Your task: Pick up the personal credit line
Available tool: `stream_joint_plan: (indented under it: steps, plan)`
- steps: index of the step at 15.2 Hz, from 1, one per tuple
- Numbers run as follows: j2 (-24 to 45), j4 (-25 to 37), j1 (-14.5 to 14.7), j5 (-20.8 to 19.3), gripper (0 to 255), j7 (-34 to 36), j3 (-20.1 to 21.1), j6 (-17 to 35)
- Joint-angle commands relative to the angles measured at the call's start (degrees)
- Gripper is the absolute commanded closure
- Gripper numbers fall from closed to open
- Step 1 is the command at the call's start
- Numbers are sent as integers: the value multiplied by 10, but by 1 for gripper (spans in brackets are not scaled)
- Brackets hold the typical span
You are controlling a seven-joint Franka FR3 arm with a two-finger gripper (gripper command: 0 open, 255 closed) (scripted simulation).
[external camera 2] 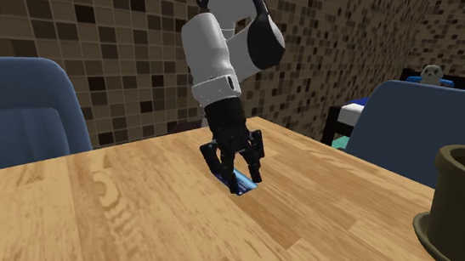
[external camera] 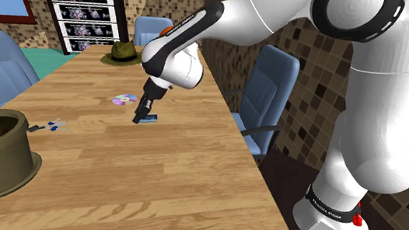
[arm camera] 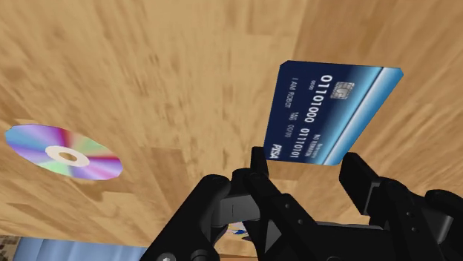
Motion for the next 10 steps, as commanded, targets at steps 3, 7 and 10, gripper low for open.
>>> stream_joint_plan:
  steps: [3, 7, 10]
  plan:
    - [-21, 1, 5, -28, 255, 29, -10, -19]
    - [-39, 6, 10, -55, 255, 57, -18, -38]
    - [-44, 8, 11, -62, 255, 65, -20, -44]
